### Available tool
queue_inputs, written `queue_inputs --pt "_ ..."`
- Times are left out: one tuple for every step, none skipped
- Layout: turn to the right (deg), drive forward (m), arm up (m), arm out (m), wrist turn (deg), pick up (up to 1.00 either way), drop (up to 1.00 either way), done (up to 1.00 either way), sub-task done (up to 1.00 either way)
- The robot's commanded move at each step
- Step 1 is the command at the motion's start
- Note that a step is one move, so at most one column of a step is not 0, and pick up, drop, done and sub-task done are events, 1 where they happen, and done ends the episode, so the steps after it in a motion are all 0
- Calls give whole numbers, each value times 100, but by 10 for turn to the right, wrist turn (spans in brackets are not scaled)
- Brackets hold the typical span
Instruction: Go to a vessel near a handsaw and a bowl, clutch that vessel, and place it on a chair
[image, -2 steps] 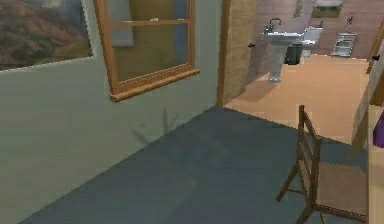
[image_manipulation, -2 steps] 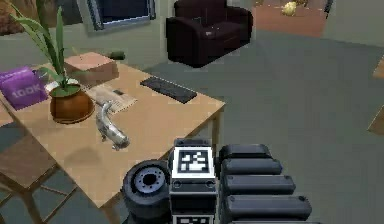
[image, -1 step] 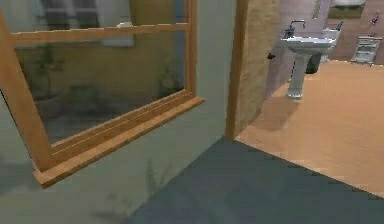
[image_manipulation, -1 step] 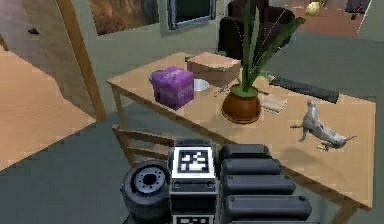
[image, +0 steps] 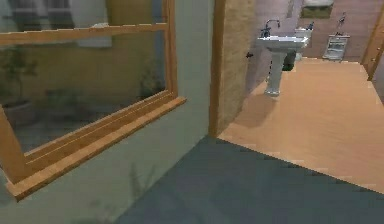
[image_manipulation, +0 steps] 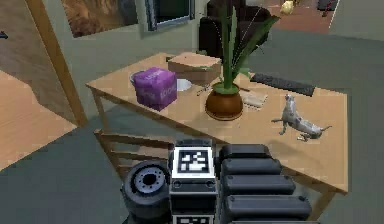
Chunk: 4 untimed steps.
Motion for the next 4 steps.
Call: queue_inputs --pt "0 25 0 0 0 0 0 0 0" --pt "300 0 0 0 0 0 0 0 0" --pt "0 75 0 0 0 0 0 0 0" --pt "450 0 0 0 0 0 0 0 0"
